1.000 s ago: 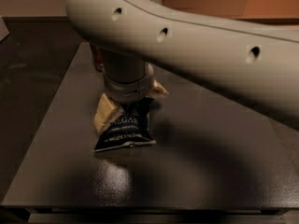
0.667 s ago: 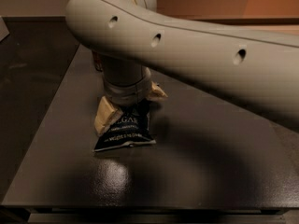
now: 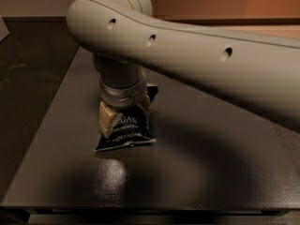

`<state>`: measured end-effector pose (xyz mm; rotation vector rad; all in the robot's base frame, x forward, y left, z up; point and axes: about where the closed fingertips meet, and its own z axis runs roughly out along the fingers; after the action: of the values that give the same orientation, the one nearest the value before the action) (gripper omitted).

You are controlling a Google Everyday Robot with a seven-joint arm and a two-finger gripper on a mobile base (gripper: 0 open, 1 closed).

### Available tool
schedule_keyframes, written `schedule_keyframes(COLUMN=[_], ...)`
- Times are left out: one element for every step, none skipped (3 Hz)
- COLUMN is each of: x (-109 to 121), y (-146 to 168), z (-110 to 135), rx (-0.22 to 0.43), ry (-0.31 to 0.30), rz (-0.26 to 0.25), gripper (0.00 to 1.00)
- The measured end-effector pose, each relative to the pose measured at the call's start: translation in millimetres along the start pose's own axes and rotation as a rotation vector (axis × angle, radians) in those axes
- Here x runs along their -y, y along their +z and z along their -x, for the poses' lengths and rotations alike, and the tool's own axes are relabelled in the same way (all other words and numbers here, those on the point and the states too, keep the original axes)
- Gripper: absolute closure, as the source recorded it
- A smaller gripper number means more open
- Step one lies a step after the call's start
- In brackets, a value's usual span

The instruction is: Pick blue chip bag

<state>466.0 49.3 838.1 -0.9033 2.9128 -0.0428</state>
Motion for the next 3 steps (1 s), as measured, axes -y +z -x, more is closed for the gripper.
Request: schedule_keyframes(x=[-1,2,8], y=[-11,-37,-68], z=[2,3,2], rx=[0.028,0.09,0.165], ry=[-0.023,-0.054,-0.095], rz=[0.015,0.026,0.044], gripper=[0.64,0.87,1.0])
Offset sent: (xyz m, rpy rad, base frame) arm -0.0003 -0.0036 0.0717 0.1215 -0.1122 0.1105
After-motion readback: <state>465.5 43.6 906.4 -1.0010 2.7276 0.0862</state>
